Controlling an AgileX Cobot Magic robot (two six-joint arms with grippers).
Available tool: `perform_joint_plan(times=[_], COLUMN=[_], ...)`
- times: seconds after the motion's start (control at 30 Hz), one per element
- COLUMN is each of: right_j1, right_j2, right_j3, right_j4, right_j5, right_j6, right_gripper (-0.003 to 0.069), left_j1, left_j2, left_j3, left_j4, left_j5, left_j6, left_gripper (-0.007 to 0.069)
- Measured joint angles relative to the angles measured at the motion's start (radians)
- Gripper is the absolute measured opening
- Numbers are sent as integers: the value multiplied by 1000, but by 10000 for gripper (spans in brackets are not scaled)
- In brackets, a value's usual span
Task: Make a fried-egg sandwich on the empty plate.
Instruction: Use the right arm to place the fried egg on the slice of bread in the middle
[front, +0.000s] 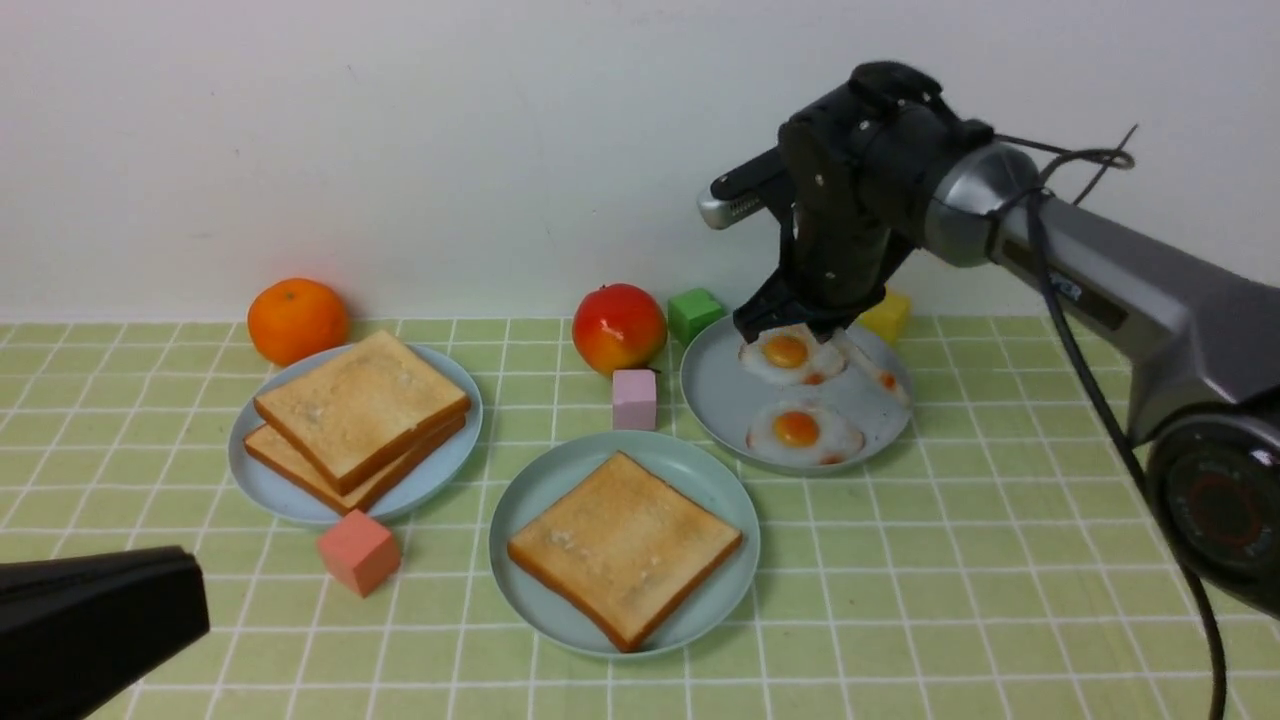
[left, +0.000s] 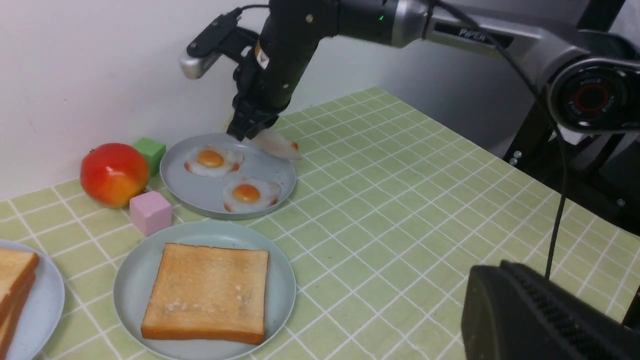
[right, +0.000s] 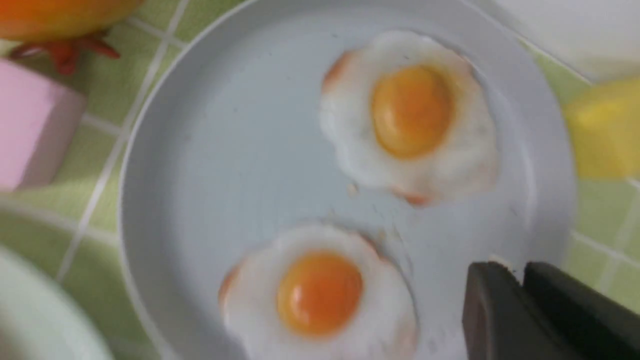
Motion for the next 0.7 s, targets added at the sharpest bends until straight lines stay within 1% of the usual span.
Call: perform_joint_plan(times=[0.07, 0.17, 0.2, 0.23, 0.27, 0.3, 0.33, 0.37, 0.4, 0.43, 0.5, 0.6, 0.63, 0.67, 0.7], right_j1=[5, 23, 58, 68, 115, 115, 174, 207, 214, 267, 307, 340, 339, 340, 340], right_j2=[-65, -123, -172, -177, -211, -215, -244, -253, -253, -258, -258, -243, -242, -230, -226], right_j3=[6, 16, 28, 31, 47, 47, 73, 93, 96, 138, 189, 277, 277, 310, 321], right_j4=[36, 64, 86, 89, 101, 101, 112, 117, 119, 126, 127, 117, 115, 110, 103], right_j5=[55, 81, 87, 87, 90, 90, 90, 89, 88, 64, 21, -93, -93, -159, -183], right_j6=[-8, -21, -21, -21, -21, -21, -5, 6, 6, 22, 39, 76, 76, 104, 116], right_gripper=[78, 78, 77, 77, 77, 77, 77, 77, 77, 77, 77, 77, 77, 77, 77], left_j1=[0, 0, 0, 0, 0, 0, 0, 0, 0, 0, 0, 0, 0, 0, 0], left_j2=[0, 0, 0, 0, 0, 0, 0, 0, 0, 0, 0, 0, 0, 0, 0], left_j3=[0, 0, 0, 0, 0, 0, 0, 0, 0, 0, 0, 0, 0, 0, 0], left_j4=[1, 2, 2, 2, 2, 3, 5, 6, 7, 10, 12, 13, 13, 13, 13], left_j5=[1, 10, 22, 26, 38, 38, 52, 58, 58, 68, 74, 80, 80, 82, 83], left_j6=[0, 0, 0, 0, -1, -1, -1, -1, -1, -1, -1, -1, -1, -1, -1], left_gripper=[-10, -10, -8, -8, -6, -6, -6, -6, -6, -6, -3, -3, -3, -3, -3])
